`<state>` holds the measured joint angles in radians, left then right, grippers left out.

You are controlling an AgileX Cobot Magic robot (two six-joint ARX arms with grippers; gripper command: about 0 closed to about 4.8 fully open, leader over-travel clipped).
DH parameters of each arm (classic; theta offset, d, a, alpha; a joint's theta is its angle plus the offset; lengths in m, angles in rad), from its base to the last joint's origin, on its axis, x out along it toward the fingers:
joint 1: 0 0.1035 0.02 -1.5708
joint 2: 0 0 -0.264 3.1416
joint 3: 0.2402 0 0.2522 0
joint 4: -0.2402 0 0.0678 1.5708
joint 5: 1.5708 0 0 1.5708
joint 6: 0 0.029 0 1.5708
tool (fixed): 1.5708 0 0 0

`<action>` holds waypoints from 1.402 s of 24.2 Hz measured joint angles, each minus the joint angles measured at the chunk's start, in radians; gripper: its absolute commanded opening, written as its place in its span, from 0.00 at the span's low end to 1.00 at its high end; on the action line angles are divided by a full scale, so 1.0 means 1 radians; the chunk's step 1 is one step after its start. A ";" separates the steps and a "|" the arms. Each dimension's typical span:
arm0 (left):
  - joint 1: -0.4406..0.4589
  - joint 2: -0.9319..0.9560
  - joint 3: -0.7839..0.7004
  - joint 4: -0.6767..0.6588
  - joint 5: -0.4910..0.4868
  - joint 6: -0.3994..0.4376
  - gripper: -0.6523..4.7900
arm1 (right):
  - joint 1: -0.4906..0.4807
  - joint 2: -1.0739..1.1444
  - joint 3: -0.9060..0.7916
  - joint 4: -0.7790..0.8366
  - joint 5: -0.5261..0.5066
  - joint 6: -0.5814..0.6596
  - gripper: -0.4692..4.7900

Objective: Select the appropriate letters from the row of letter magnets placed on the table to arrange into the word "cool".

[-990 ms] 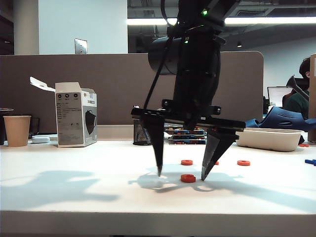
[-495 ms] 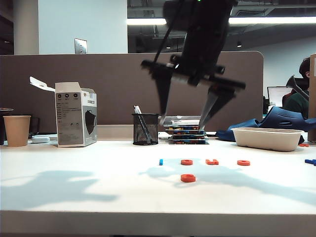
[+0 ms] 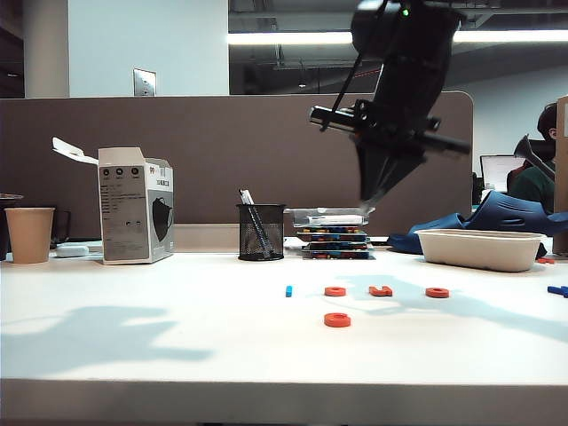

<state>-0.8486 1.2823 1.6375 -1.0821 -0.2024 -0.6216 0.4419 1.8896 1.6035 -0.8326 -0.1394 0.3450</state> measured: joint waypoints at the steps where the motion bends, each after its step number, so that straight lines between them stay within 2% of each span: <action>1: 0.000 0.000 0.000 0.000 0.000 0.000 0.11 | -0.003 0.014 0.000 0.018 -0.044 -0.003 0.08; 3: 0.000 0.000 0.000 0.000 0.001 0.000 0.11 | -0.004 0.061 0.000 0.051 -0.118 -0.007 0.08; 8: 0.000 0.000 0.000 0.000 0.000 0.000 0.11 | -0.005 0.154 0.000 0.051 -0.195 -0.008 0.08; 16: 0.000 0.000 0.000 0.000 0.000 0.000 0.11 | -0.009 0.183 0.000 0.094 -0.193 -0.008 0.08; 21: 0.000 0.000 0.000 0.000 0.000 0.000 0.11 | -0.018 0.184 0.001 0.101 -0.151 -0.008 0.08; 34: 0.000 0.000 0.000 0.000 0.000 0.000 0.11 | -0.039 0.184 0.000 0.099 -0.153 -0.008 0.08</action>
<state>-0.8486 1.2823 1.6375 -1.0817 -0.2020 -0.6212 0.4034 2.0739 1.6039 -0.7334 -0.2920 0.3374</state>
